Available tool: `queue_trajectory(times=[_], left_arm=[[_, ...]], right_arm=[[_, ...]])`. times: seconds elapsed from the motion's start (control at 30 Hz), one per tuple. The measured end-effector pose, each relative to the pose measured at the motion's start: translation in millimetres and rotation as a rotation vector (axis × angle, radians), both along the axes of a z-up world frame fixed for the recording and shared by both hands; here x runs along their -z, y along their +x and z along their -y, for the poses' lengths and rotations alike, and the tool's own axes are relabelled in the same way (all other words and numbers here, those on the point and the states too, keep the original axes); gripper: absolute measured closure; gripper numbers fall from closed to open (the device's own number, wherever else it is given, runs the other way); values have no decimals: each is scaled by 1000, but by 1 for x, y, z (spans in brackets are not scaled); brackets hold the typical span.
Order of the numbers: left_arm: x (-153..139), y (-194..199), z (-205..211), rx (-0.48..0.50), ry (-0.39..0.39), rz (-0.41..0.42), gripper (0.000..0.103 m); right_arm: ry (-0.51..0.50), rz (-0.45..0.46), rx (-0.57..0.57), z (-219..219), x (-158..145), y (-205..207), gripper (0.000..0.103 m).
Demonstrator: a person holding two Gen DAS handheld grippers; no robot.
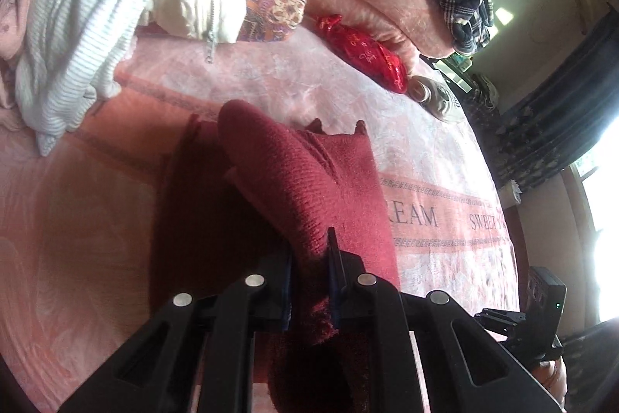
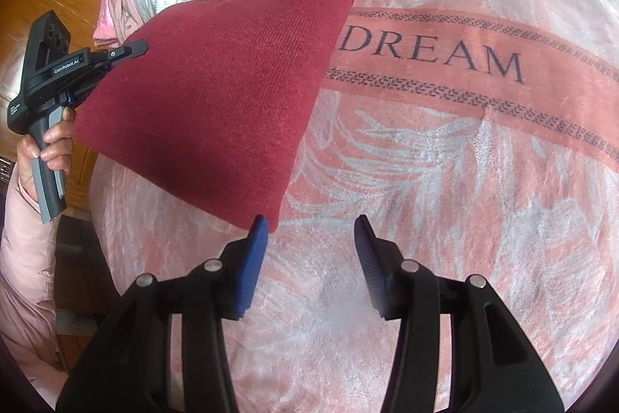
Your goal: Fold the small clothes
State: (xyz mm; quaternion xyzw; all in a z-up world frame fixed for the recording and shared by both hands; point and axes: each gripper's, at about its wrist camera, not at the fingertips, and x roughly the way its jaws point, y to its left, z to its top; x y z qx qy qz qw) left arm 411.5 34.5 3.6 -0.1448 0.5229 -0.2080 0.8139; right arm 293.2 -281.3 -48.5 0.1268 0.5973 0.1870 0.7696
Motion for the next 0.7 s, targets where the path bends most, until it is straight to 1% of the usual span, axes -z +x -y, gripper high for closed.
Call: queue_trajectory(times=[0.23,0.43,0.57,0.7], left_arm=[[17,-6,-46,-49,-15,-30,88],[45,-6,-61,-71,-26,-74,88],[57,-7,-72,-83,-43,-85,88],[72,-9,-80,-85,-27,-98,88]], right_arm=[[0,-8,-47,-26,5,7,56],[36,-6,-79,-59,8,16,56],[17,-13,-86,-75,14,20,56],[-12,-38,-90,-84,26,24,55]])
